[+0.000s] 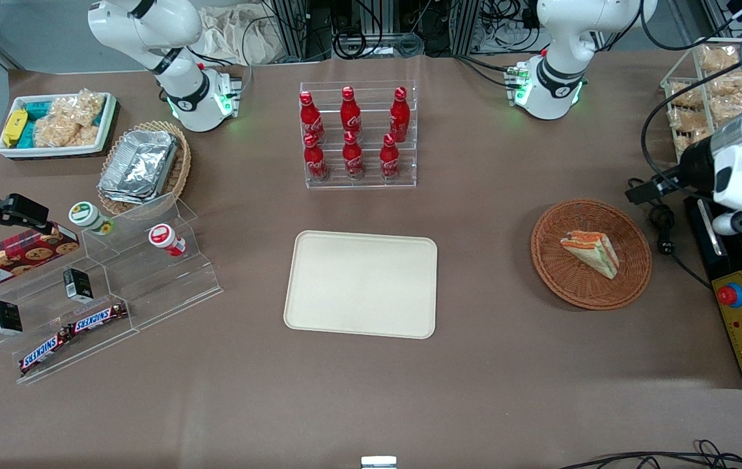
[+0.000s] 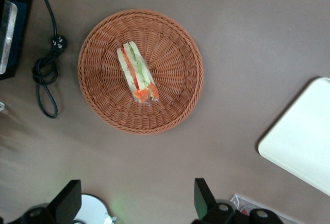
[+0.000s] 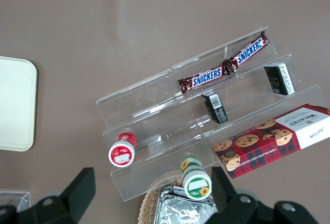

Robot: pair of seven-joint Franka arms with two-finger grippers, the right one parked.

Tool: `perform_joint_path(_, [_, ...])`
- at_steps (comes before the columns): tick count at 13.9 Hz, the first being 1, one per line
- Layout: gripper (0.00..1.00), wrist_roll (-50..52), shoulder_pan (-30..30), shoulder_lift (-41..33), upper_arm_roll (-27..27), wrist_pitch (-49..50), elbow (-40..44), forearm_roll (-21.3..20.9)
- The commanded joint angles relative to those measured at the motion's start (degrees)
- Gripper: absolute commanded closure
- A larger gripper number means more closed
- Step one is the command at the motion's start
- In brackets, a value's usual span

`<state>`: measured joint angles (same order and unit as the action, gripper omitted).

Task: Place sandwich from basket to tray
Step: 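Move the left gripper over the wrapped sandwich in the wicker basket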

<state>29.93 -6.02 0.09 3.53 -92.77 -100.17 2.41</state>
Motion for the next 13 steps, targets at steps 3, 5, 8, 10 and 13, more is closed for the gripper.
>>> perform_joint_path(3, [0.01, 3.5, -0.4, -5.3, 0.8, -12.0, -14.4, -1.1])
perform_joint_path(5, [0.01, 5.7, -0.4, -5.1, 0.9, -16.2, -17.8, -1.2])
perform_joint_path(8, [0.01, 8.3, -0.4, -5.0, 0.9, -23.6, -24.1, -1.4])
perform_joint_path(10, [0.01, 12.0, -0.4, -4.2, 0.8, -26.1, -26.1, -3.8])
perform_joint_path(13, [0.01, 15.9, -0.5, -1.9, 0.8, -26.9, -26.2, -5.1])
